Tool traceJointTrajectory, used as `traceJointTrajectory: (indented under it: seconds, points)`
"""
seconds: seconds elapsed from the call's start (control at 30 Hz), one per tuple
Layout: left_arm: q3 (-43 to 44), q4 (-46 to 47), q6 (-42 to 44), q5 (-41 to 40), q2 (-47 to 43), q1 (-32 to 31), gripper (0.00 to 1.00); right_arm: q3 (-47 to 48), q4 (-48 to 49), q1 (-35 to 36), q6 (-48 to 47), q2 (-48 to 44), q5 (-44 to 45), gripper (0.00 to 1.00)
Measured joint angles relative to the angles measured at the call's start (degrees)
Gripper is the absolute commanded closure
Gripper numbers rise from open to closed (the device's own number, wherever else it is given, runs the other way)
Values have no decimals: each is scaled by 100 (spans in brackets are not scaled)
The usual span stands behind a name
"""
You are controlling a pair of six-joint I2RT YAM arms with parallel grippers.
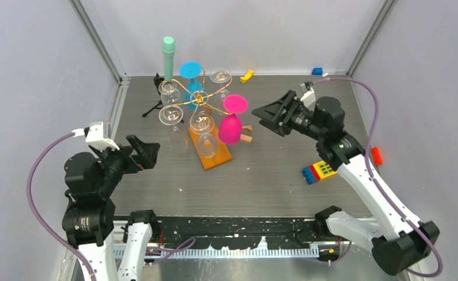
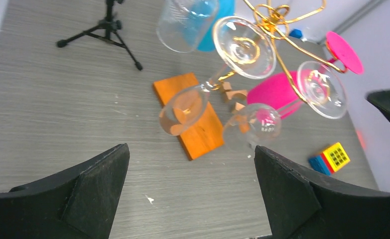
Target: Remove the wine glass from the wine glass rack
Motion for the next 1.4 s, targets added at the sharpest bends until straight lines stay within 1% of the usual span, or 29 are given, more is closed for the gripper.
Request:
traceJointTrajectory:
  seconds: [0.1, 0.23, 0.4, 0.57, 0.63, 0.73, 0.77, 0.8, 0.83, 0.87, 0.9, 0.97, 1.17, 1.4]
  points:
    - [-15, 37, -22, 356, 72, -39, 0, 299, 125, 271, 133, 531, 155, 31]
    - [13, 46, -22, 555, 214, -129, 0, 411, 339, 446, 323, 977, 315, 37]
    - [50, 63, -22, 656, 319, -186, 0, 470, 603, 516, 603, 1373, 426, 47]
    - [72, 68, -22, 682, 317, -203, 0, 492, 960, 518, 863, 1685, 492, 52]
    - [79, 66, -22, 688, 317, -214, 0, 498, 1121, 518, 944, 1766, 520, 57]
    - [92, 61, -22, 667, 317, -225, 0, 501, 1346, 518, 1073, 1845, 570, 66]
    - [105, 59, -20, 645, 317, -229, 0, 501, 1390, 522, 1106, 1853, 581, 71]
    - [118, 59, -20, 629, 319, -234, 0, 501, 1438, 529, 1139, 1856, 601, 75]
    - [136, 59, -17, 612, 317, -245, 0, 501, 1488, 529, 1182, 1858, 614, 82]
    - [146, 59, -15, 597, 317, -251, 0, 501, 1521, 529, 1202, 1858, 619, 85]
    - [153, 61, -15, 584, 317, -256, 0, 501, 1552, 529, 1215, 1858, 625, 91]
    - [155, 57, -13, 533, 317, -258, 0, 501, 1622, 533, 1281, 1856, 634, 98]
    - [155, 20, 0, 417, 317, -260, 0, 498, 1674, 535, 1401, 1731, 671, 100]
    - [214, 15, -20, 380, 317, -282, 0, 492, 1683, 566, 1502, 1320, 675, 100]
